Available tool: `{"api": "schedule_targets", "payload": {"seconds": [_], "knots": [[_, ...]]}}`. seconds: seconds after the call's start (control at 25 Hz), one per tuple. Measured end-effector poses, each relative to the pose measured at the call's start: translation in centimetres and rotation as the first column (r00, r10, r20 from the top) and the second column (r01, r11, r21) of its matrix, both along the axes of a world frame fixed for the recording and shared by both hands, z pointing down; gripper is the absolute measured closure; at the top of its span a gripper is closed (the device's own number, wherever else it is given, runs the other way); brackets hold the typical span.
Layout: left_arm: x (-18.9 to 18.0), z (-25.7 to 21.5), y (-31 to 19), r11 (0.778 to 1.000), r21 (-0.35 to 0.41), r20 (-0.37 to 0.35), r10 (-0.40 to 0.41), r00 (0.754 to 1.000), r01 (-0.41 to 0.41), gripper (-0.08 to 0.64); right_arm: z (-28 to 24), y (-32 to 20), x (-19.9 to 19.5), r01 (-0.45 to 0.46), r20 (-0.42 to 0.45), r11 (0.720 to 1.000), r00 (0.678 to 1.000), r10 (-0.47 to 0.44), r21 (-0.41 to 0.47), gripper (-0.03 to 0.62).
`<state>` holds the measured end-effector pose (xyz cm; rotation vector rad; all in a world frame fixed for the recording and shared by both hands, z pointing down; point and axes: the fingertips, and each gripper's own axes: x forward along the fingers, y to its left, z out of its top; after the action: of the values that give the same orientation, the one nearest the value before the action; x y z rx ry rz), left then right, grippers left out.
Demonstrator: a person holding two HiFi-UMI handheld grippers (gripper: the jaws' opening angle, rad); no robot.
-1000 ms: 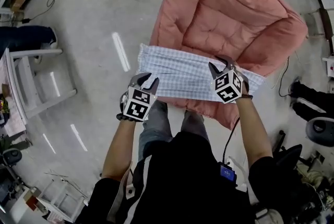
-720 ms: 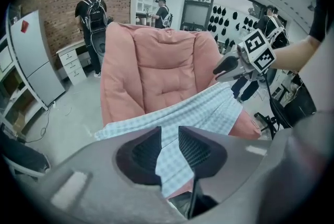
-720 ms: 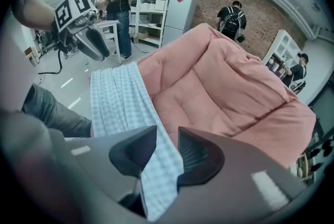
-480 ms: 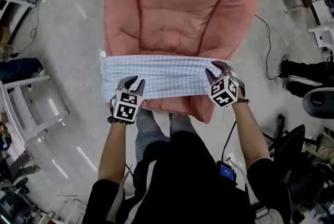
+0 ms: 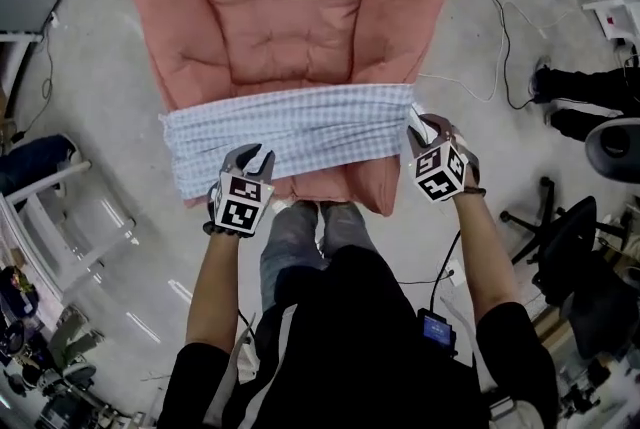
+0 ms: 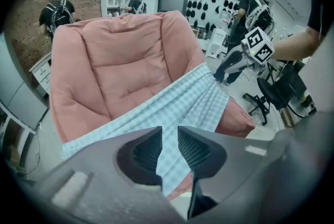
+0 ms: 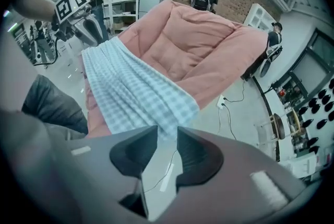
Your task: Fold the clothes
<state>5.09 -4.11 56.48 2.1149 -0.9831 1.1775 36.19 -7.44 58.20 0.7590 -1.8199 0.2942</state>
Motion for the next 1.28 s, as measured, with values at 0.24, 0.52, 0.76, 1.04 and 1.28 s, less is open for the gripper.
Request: {"api": "schedule_targets", "payload": {"seconds": [0.24, 0.52, 0.76, 1.04, 1.28], "knots": [[6.6, 3.4, 4.3, 0.972, -0.042, -0.046, 0.230, 0.972, -0.232, 0.457, 3.0, 5.5, 0.2, -0.078, 0.004, 0.996, 0.997, 0.078, -0.033, 0.474], [10.4, 5.4, 7.1, 0.940, -0.020, -0.076, 0.338, 0.938, -0.340, 0.457, 4.4, 8.9, 0.4, -0.133, -0.007, 0.991, 0.991, 0.133, -0.012, 0.480], [11.6, 6.3, 8.3, 0.923, 0.010, -0.042, 0.385, 0.922, -0.385, 0.448, 4.9, 11.3, 1.1, -0.180, 0.002, 0.984, 0.984, 0.180, 0.014, 0.485], [14.1, 9.8, 8.5, 0.867, 0.105, 0.177, 0.466, 0.867, -0.487, 0.414, 7.8, 12.7, 3.1, -0.194, 0.038, 0.981, 0.980, 0.194, 0.011, 0.485], [15.8, 12.9, 8.1, 0.900, 0.115, 0.225, 0.388, 0.894, -0.419, 0.410, 11.1, 11.5, 3.6, -0.138, 0.108, 0.990, 0.985, 0.134, 0.030, 0.485]]}}
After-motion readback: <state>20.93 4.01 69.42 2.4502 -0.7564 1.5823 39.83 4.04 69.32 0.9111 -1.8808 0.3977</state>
